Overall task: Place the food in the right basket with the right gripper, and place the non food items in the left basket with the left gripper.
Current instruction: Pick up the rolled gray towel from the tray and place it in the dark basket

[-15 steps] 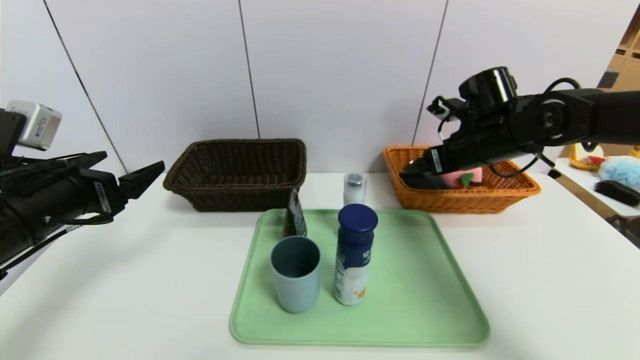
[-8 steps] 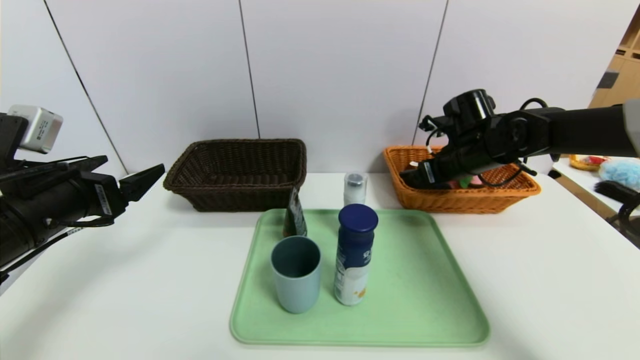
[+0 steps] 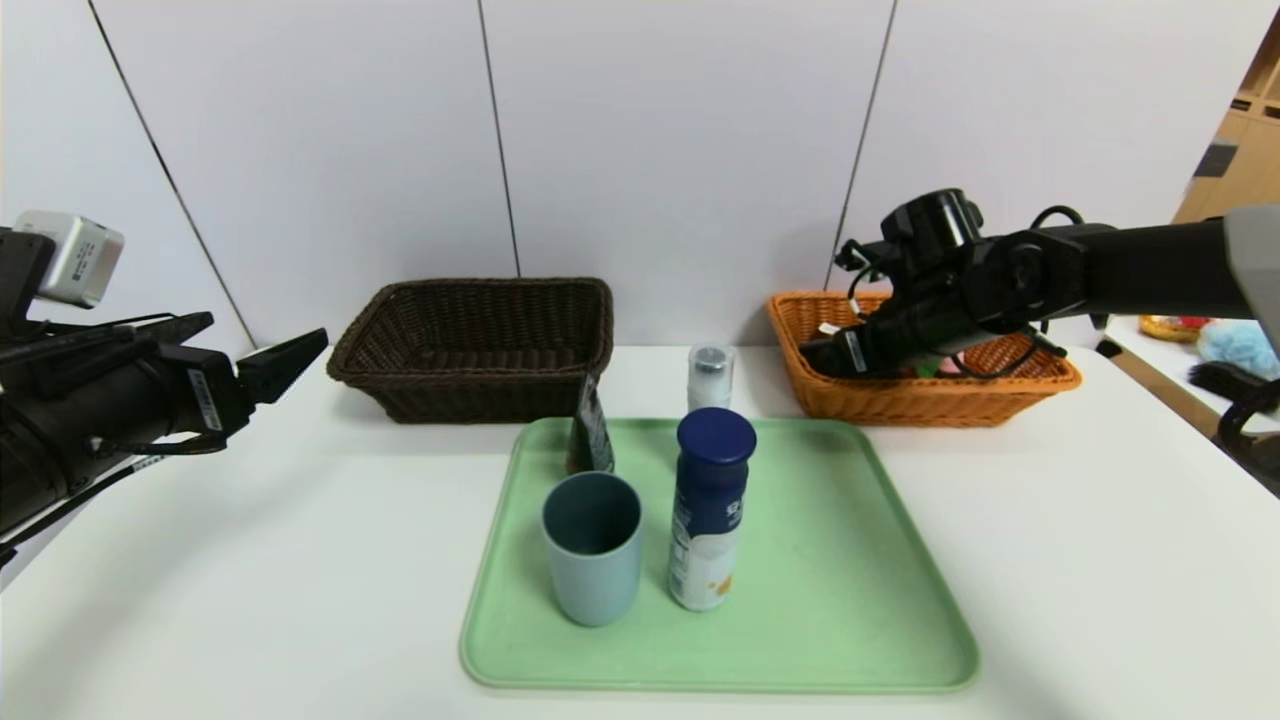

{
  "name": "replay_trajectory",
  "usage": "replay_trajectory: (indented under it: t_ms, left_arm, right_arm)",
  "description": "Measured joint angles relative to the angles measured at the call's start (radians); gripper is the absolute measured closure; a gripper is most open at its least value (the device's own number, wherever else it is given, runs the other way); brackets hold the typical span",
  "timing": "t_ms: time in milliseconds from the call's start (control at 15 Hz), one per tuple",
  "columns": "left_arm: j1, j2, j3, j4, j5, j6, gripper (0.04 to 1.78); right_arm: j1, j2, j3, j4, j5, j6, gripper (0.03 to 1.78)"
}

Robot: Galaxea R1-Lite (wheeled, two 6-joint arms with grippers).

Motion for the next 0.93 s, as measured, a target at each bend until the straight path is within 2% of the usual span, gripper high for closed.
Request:
replay_trajectory:
  t_ms: [267, 400, 467, 667, 867, 933]
  left_arm:
    - [0.0, 0.0, -0.001, 0.0, 0.0, 0.001, 0.13]
    - [0.001, -0.001, -0.002, -0.001, 0.0, 0.001, 0.13]
    - [0.002, -0.001, -0.002, -0.001, 0.0, 0.001, 0.13]
    - [0.002, -0.001, -0.003, -0.001, 0.0, 0.001, 0.13]
    - [0.004, -0.004, -0.003, -0.001, 0.0, 0.001, 0.13]
    - [0.005, -0.005, -0.003, -0.001, 0.0, 0.001, 0.13]
  right_arm:
    - [-0.003, -0.004, 0.002, 0.0, -0.004, 0.003, 0.12]
    - [-0.004, -0.006, 0.004, -0.01, -0.026, 0.009, 0.14]
    - [-0.004, -0.006, 0.01, -0.03, -0.034, 0.009, 0.35]
    - [-0.004, -0.007, 0.024, -0.081, -0.036, 0.005, 0.78]
    - [-0.003, -0.019, 0.038, -0.082, -0.034, 0.0, 1.1]
    - [-0.002, -0.023, 0.039, -0.082, -0.034, -0.001, 1.62]
